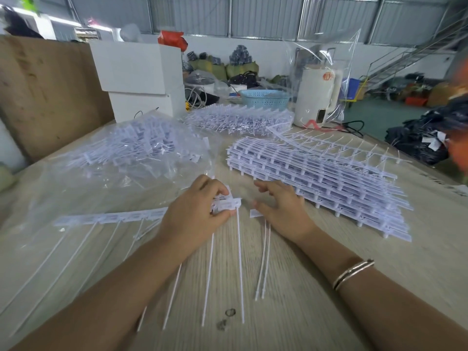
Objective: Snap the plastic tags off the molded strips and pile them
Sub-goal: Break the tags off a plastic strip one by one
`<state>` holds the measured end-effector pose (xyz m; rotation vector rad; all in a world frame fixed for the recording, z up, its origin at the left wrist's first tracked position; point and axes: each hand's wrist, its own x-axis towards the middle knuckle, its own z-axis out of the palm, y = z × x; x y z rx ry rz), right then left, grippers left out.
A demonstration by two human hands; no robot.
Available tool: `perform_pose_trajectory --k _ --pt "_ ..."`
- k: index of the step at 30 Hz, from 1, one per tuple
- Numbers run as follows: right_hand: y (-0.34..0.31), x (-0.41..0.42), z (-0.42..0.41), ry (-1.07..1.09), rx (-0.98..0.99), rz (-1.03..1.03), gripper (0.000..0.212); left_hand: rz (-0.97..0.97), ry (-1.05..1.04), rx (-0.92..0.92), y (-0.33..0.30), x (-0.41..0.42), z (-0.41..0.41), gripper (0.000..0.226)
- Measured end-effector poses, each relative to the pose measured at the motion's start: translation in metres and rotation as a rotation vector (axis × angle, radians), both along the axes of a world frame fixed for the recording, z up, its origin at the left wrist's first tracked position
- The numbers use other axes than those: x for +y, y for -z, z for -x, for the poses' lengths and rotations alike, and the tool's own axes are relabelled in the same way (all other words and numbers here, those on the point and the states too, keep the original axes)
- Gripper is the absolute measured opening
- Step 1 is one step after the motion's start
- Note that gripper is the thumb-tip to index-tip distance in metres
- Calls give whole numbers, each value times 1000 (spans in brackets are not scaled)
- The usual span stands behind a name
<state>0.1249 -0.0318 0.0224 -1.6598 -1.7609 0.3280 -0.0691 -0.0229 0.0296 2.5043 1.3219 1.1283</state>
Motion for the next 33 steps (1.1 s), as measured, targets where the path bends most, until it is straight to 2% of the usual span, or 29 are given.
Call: perform_pose_trajectory --k 3,7,10,12,14,17,20,23,25,28,30,33 --pt "-1 -5 9 -83 49 -119 27 -32 -23 40 -2 -3 -4 35" --pt "1 -7 17 -207 2 -58 22 -70 -12 107 -4 -7 -8 33" --pt "-3 -7 14 -263 175 -58 14 -43 19 191 -6 -8 -5 32" --pt "-6 -7 11 -222 284 -52 18 10 42 179 -7 -8 -1 25" --pt "-8 -8 9 -198 312 -26 20 27 46 166 -6 -8 2 28" --pt "-8 -8 8 -185 318 -3 21 -11 57 185 -3 -6 1 34" --pt "-9 -11 9 -220 302 17 21 -31 66 142 -2 -4 -3 19" --pt "-8 -12 12 -290 248 52 37 -78 56 109 -2 -3 -3 13" --pt "-7 -10 13 -339 238 -10 24 -93 44 109 -2 -3 -2 13" --pt "-5 -8 12 -412 325 -71 3 -60 35 88 -1 -4 -1 16" --pt "-5 -9 12 -426 384 -89 10 -36 43 47 -1 -4 -1 17" --pt "-4 -8 13 -407 363 -122 11 -18 54 2 -1 -3 0 18"
